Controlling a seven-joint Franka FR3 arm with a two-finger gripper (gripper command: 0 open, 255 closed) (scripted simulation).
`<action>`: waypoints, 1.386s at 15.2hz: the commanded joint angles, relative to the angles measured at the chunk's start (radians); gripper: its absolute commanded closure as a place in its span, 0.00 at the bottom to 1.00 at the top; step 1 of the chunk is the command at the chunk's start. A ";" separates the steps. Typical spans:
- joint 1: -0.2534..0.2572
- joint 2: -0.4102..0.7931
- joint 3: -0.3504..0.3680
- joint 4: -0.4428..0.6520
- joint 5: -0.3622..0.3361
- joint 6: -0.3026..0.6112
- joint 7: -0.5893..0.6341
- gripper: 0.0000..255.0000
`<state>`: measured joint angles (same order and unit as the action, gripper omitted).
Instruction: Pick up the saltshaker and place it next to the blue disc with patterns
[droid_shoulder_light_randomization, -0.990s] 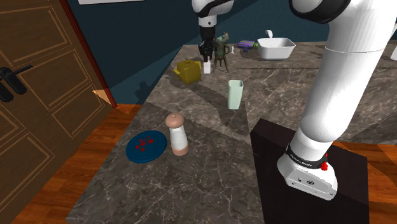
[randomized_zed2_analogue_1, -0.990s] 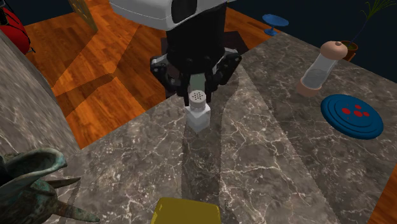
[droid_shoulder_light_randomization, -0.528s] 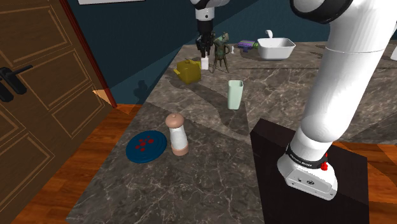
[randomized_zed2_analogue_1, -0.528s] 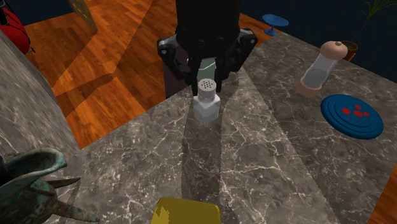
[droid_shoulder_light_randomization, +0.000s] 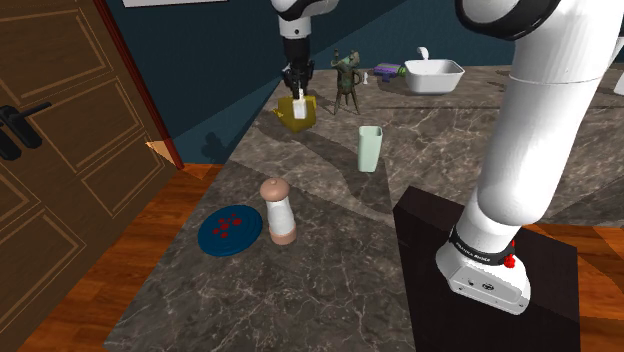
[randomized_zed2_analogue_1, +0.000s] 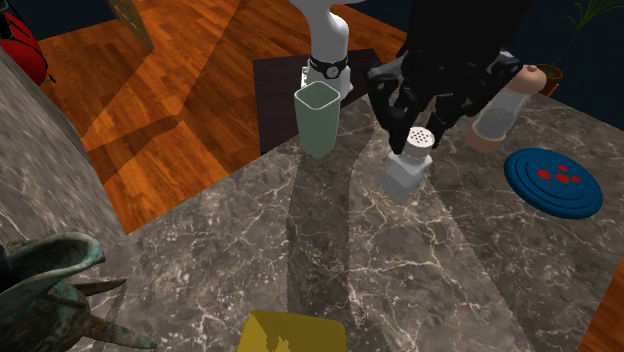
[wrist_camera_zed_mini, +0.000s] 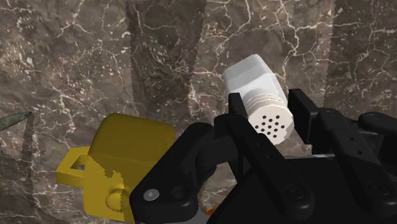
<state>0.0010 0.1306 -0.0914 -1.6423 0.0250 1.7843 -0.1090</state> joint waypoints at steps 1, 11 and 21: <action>0.026 0.022 0.020 0.032 -0.002 -0.009 0.048 1.00; 0.153 0.162 0.101 0.228 -0.018 -0.062 0.259 1.00; 0.249 0.325 0.140 0.430 -0.039 -0.101 0.391 1.00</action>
<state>0.2479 0.4495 0.0478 -1.2076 -0.0136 1.6721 0.2783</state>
